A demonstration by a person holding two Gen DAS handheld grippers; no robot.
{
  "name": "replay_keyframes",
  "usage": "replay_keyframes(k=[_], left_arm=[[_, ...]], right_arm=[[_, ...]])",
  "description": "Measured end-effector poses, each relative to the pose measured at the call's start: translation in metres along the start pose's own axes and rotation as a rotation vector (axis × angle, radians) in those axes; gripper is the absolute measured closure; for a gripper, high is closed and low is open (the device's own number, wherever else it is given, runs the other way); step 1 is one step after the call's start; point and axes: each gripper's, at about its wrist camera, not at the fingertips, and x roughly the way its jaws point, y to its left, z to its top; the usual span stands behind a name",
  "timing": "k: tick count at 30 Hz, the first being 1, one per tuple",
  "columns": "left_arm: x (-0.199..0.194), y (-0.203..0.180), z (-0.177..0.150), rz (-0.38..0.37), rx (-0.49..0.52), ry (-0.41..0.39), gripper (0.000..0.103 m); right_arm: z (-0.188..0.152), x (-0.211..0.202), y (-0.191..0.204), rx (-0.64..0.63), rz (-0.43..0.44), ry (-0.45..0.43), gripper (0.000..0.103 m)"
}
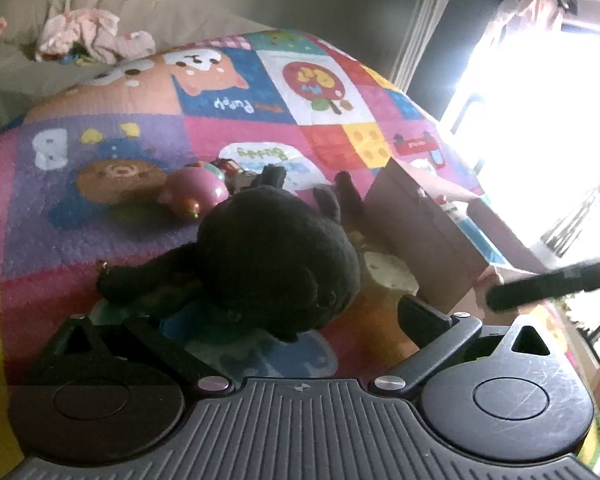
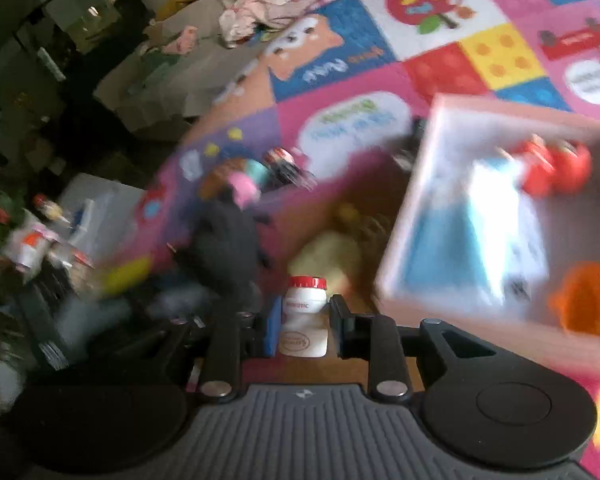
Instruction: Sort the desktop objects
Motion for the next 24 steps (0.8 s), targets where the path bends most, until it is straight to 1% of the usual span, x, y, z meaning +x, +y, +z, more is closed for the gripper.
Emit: replay_keyframes(k=[1,2,4,6,8,10,11,12,13,14,15,18,19,21,22,24], left_arm=[[0.0,-0.002,0.0,0.013,0.008,0.003,0.0],[0.001,-0.004,0.0,0.03,0.016,0.005,0.0],[0.0,-0.007,0.0,0.069,0.035,0.002,0.0],[-0.007,-0.016,0.0,0.124,0.086,-0.027,0.0],[-0.016,-0.029,-0.001,0.16,0.161,-0.069,0.0],[-0.023,-0.043,0.001,0.146,0.205,-0.09,0.0],[-0.025,-0.051,0.004,0.133,0.223,-0.094,0.0],[-0.025,-0.059,0.005,0.118,0.241,-0.093,0.0],[-0.023,-0.067,0.007,0.098,0.262,-0.084,0.006],[-0.019,-0.074,0.007,0.093,0.28,-0.074,0.018],[-0.015,-0.081,0.008,0.092,0.304,-0.065,0.022],[0.001,-0.101,0.008,0.086,0.372,-0.055,0.019],[0.007,-0.106,0.008,0.093,0.395,-0.048,0.018],[0.018,-0.115,0.007,0.129,0.438,-0.049,0.017],[0.022,-0.119,0.008,0.136,0.463,-0.049,0.017],[0.028,-0.123,0.009,0.151,0.536,-0.062,0.015]], right_arm=[[-0.01,-0.003,-0.002,-0.006,-0.027,-0.03,0.078],[-0.018,-0.006,-0.005,-0.013,-0.053,-0.06,0.075],[-0.035,-0.013,-0.01,-0.016,-0.099,-0.12,0.061],[-0.053,-0.021,-0.015,-0.009,-0.127,-0.181,0.027],[-0.073,-0.03,-0.017,-0.008,-0.162,-0.241,0.017],[-0.089,-0.038,-0.021,-0.001,-0.205,-0.289,0.015],[-0.097,-0.042,-0.024,0.016,-0.223,-0.316,0.011],[-0.103,-0.045,-0.027,0.038,-0.242,-0.347,0.004],[-0.111,-0.049,-0.03,0.06,-0.267,-0.387,0.001],[-0.117,-0.05,-0.032,0.074,-0.286,-0.417,0.0],[-0.122,-0.051,-0.034,0.082,-0.306,-0.438,0.0],[-0.132,-0.05,-0.035,0.072,-0.379,-0.498,0.0],[-0.135,-0.05,-0.033,0.056,-0.403,-0.518,0.0],[-0.141,-0.046,-0.032,0.04,-0.439,-0.541,0.0],[-0.143,-0.045,-0.033,0.047,-0.44,-0.539,0.0],[-0.144,-0.049,-0.036,0.065,-0.432,-0.563,0.0]])
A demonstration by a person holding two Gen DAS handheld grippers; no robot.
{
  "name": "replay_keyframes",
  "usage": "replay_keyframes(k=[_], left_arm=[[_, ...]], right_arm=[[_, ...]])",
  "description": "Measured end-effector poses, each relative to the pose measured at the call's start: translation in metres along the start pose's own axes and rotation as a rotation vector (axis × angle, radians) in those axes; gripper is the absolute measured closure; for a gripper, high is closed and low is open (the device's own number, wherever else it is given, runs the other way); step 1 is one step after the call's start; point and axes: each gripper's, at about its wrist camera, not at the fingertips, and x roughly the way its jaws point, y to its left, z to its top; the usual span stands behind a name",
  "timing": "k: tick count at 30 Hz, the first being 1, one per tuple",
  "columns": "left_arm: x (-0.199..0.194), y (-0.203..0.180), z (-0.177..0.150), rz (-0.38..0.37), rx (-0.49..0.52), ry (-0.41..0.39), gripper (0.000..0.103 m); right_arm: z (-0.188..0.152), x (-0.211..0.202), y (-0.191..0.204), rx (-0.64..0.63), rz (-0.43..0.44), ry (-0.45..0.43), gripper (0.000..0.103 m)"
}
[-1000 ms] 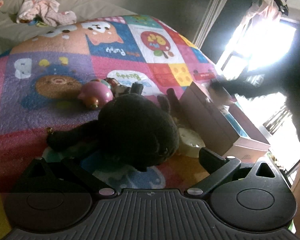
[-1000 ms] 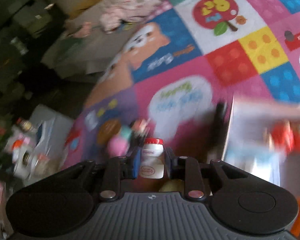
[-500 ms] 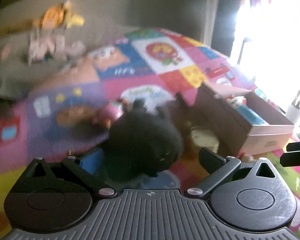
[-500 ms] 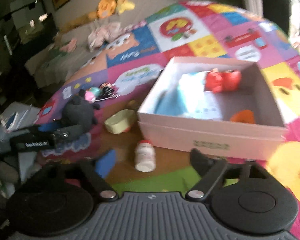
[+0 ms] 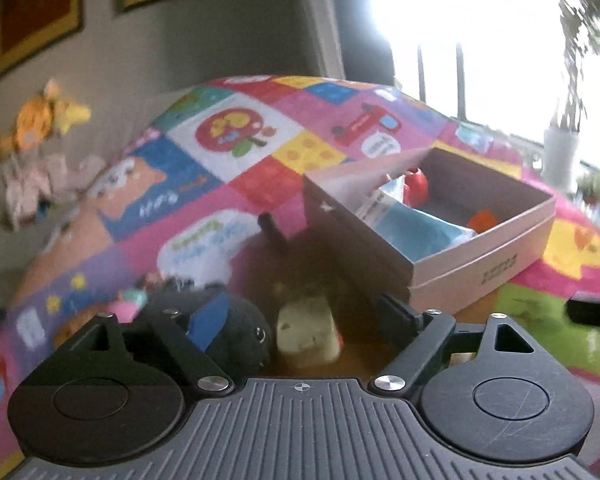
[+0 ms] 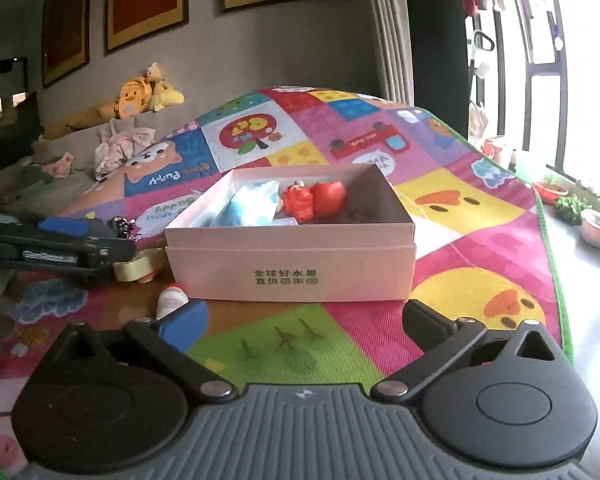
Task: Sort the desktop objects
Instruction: 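Grasp the pale yellow block with the left gripper and lift it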
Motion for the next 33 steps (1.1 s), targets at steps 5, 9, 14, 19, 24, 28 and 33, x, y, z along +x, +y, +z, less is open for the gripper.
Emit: replay_keyframes(k=[5,9,14,19,24,28,33], left_arm=[[0.029,0.033,0.015,0.15,0.055,0.023,0.017],[0.001,0.064,0.033,0.1,-0.111,-0.017,0.014],[-0.027,0.026,0.023,-0.092,-0.052,-0.003,0.032],[0.001,-0.003,0.006,-0.056,0.004,0.119,0.033],[0.036,-0.009,0.0,0.004,0.083,0.158,0.035],[0.043,-0.011,0.0,-0.015,0.155,0.183,0.054],[0.005,-0.015,0.004,-0.049,0.186,0.141,0.056]], right_arm=[[-0.001,0.001,-0.022,0.141,-0.011,0.004,0.0],[-0.003,0.003,-0.036,0.231,-0.009,0.0,0.0],[-0.005,0.001,-0.035,0.228,-0.01,-0.014,0.0],[-0.006,-0.003,-0.034,0.226,-0.016,-0.032,0.0],[-0.006,-0.003,-0.033,0.229,-0.017,-0.034,0.0],[-0.006,-0.004,-0.034,0.237,-0.015,-0.037,0.0],[-0.007,-0.006,-0.036,0.251,-0.013,-0.053,0.0]])
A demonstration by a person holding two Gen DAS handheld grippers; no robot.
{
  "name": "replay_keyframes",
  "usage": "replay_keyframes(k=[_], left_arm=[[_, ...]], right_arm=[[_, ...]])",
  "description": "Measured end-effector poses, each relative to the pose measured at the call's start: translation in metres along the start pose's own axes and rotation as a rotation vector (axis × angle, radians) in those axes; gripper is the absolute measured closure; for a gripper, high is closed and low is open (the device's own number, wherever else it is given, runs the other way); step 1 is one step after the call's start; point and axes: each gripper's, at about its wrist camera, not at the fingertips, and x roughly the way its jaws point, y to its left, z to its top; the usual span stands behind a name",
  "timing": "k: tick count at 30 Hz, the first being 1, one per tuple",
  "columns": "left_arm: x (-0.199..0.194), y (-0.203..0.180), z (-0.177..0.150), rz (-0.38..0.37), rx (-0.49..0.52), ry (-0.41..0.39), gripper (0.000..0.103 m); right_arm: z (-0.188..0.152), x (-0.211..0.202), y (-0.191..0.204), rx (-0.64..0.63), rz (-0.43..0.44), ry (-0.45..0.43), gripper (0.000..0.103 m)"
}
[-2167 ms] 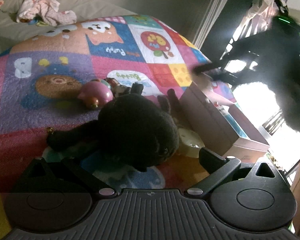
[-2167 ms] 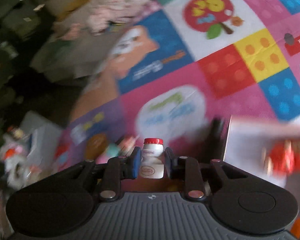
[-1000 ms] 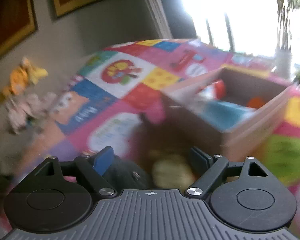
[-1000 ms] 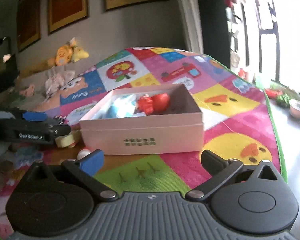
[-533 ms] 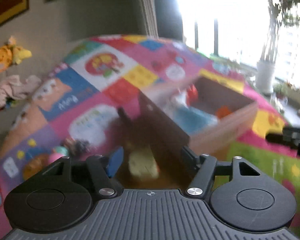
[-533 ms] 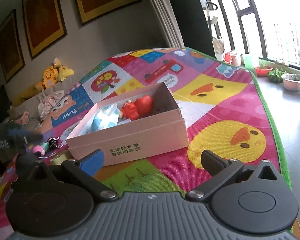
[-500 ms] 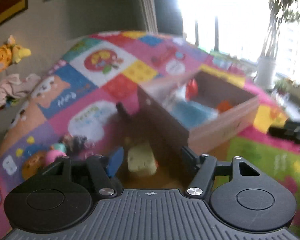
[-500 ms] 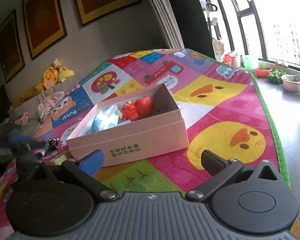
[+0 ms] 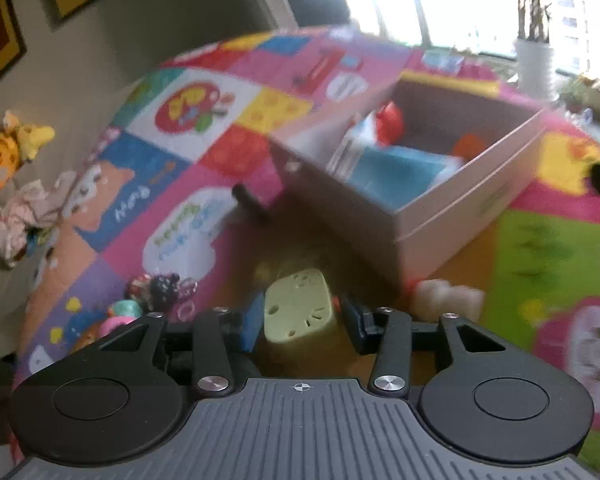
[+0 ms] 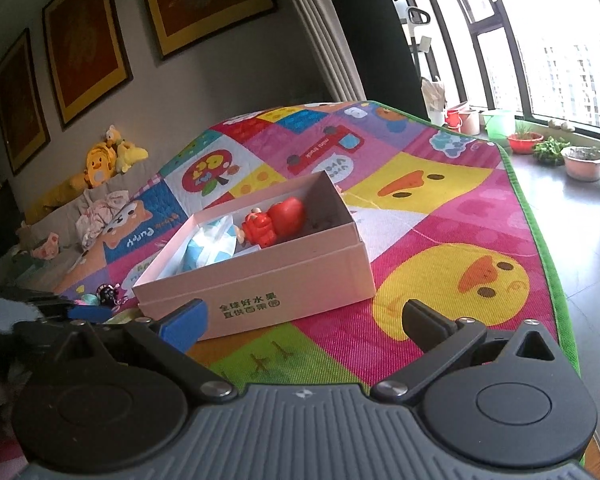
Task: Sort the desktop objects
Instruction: 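Grasp the pale yellow block with the left gripper and lift it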
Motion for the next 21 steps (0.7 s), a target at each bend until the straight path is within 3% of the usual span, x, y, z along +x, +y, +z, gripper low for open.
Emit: replay_keyframes(k=[5,10,14,18,21], left_arm=[[-0.057,0.003,0.002,-0.2,-0.129,-0.052,0.059],[-0.054,-0.005,-0.016,-0.385,-0.259,0.03,0.059],[-0.046,-0.006,-0.028,-0.373,-0.295,0.028,0.056],[-0.047,0.01,-0.029,-0.205,-0.3,-0.019,0.051],[-0.046,0.027,-0.037,-0.088,-0.323,-0.01,0.049]], right_arm=[[0.0,0.0,0.0,-0.001,-0.004,0.002,0.0],[0.001,0.001,0.001,-0.006,-0.009,0.01,0.0],[0.001,0.003,0.001,-0.002,-0.014,0.023,0.0],[0.002,0.007,0.001,-0.001,-0.015,0.043,0.0],[0.001,0.009,0.001,-0.001,-0.015,0.057,0.0]])
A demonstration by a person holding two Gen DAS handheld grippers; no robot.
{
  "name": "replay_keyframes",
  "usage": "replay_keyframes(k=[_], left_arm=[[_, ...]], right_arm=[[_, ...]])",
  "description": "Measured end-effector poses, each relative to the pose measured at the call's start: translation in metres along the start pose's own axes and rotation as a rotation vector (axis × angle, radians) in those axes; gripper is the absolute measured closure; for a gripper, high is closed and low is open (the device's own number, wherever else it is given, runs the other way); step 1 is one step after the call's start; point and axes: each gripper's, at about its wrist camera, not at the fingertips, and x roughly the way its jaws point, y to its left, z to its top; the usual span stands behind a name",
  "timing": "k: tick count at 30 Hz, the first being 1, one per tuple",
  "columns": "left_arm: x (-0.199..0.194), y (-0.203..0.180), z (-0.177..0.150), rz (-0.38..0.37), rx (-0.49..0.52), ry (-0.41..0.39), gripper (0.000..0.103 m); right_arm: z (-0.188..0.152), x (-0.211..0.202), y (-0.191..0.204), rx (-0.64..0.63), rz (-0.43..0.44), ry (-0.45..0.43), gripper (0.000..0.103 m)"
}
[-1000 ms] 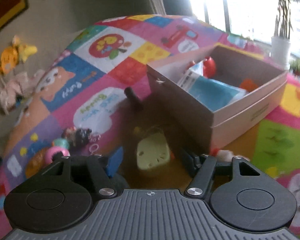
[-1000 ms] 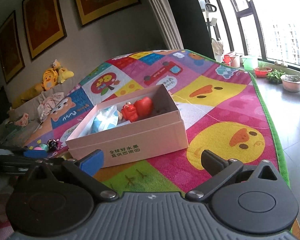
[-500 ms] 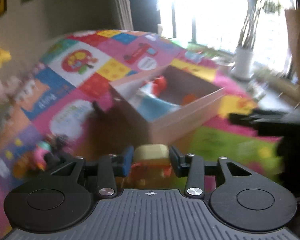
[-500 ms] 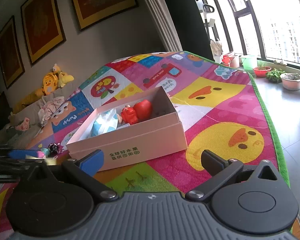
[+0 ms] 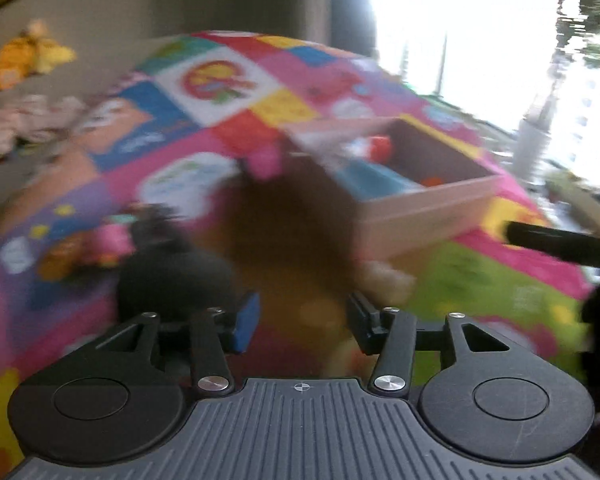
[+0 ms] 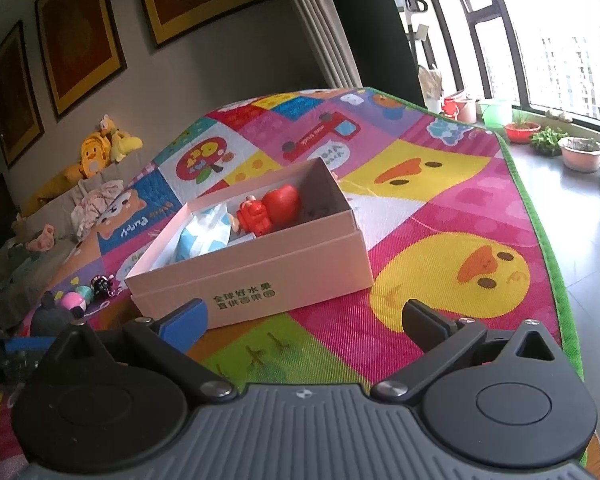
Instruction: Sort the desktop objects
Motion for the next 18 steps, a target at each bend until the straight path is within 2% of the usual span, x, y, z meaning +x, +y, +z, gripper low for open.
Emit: replay_keyframes(k=[5,7,10,14,16,18], left_arm=[[-0.01,0.027,-0.01,0.15,-0.024,-0.024,0.036],[-0.016,0.038,-0.013,0.11,-0.074,-0.015,0.034],[-0.028,0.043,-0.018,-0.008,-0.132,-0.006,0.028],[-0.035,0.02,-0.023,-0.149,-0.074,-0.015,0.014],[-0.03,0.008,-0.024,-0.133,-0.031,-0.015,0.013],[-0.019,0.003,-0.023,-0.047,-0.005,-0.007,0.011]], right_arm=[[0.001,0.008,0.001,-0.009,0.014,0.054,0.0],[0.002,0.011,0.001,-0.01,0.022,0.078,0.0],[0.002,0.016,0.0,-0.009,0.03,0.119,0.0],[0.004,0.028,-0.005,0.024,0.051,0.195,0.0],[0.003,0.027,-0.007,0.033,0.058,0.192,0.0],[0.002,0.027,-0.008,0.038,0.062,0.195,0.0]])
